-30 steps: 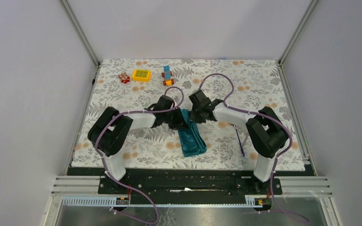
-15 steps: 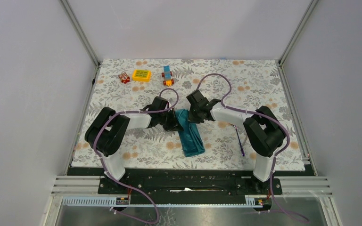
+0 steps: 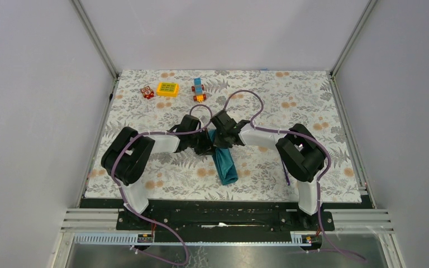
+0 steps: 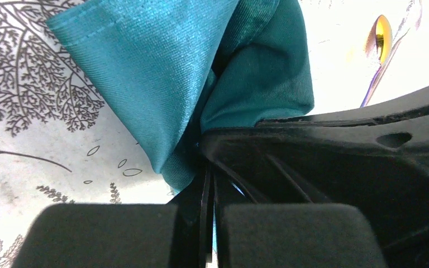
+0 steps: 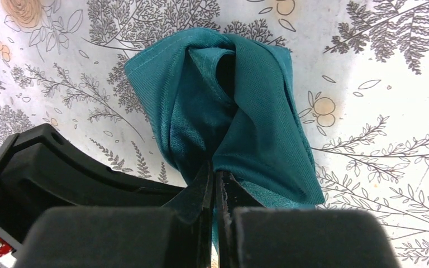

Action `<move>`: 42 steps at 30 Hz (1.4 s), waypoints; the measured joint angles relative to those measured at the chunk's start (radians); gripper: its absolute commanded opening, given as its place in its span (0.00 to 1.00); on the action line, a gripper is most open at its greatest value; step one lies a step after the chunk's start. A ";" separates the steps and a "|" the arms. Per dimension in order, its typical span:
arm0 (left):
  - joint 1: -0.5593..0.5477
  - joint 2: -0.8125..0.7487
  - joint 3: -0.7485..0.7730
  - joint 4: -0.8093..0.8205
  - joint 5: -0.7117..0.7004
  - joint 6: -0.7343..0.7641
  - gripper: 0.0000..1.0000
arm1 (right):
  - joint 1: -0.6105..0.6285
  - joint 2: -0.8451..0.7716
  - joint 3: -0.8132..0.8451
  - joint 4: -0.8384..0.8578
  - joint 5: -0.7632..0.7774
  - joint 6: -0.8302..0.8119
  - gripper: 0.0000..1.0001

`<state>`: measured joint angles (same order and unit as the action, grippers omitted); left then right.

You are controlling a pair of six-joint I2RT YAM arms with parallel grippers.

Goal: Fold the napkin into a case and place the utensils inside
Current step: Fold the 2/3-rectangle-folded napkin at the center of the board, then stuff the top corner of the smaller-rectangle-folded napkin at the center of the board.

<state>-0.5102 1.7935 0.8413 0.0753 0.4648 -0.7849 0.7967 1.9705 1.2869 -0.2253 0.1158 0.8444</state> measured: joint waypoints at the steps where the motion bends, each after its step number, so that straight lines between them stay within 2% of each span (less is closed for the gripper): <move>1: 0.000 -0.002 0.000 -0.002 -0.002 0.002 0.00 | 0.000 0.000 -0.002 0.005 0.000 -0.001 0.00; 3: -0.001 -0.012 0.000 -0.019 -0.014 0.010 0.02 | 0.000 0.000 -0.010 0.024 -0.002 -0.005 0.00; 8: -0.001 -0.074 0.000 -0.132 -0.058 0.045 0.31 | 0.000 0.000 -0.030 0.056 -0.004 -0.021 0.00; 10: -0.001 -0.124 -0.001 -0.174 -0.063 0.052 0.39 | 0.000 0.000 -0.032 0.062 -0.004 -0.028 0.00; 15: 0.002 -0.283 -0.023 -0.227 -0.084 0.062 0.49 | -0.001 -0.009 -0.047 0.079 -0.012 -0.037 0.00; 22: 0.002 -0.311 -0.108 -0.159 -0.023 0.013 0.41 | -0.005 -0.012 -0.065 0.111 -0.054 -0.034 0.00; 26: -0.007 -0.287 -0.139 -0.109 -0.013 -0.019 0.30 | -0.011 -0.016 -0.070 0.115 -0.074 -0.033 0.00; 37: -0.038 -0.129 -0.114 -0.029 -0.039 -0.040 0.27 | -0.016 -0.021 -0.075 0.119 -0.106 -0.027 0.00; 42: -0.042 -0.113 -0.100 -0.011 -0.058 -0.050 0.12 | -0.017 -0.021 -0.075 0.124 -0.125 -0.027 0.00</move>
<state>-0.5522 1.6806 0.7418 0.0643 0.4072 -0.8345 0.7795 1.9491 1.2118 -0.1013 -0.0090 0.8169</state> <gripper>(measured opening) 0.196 0.021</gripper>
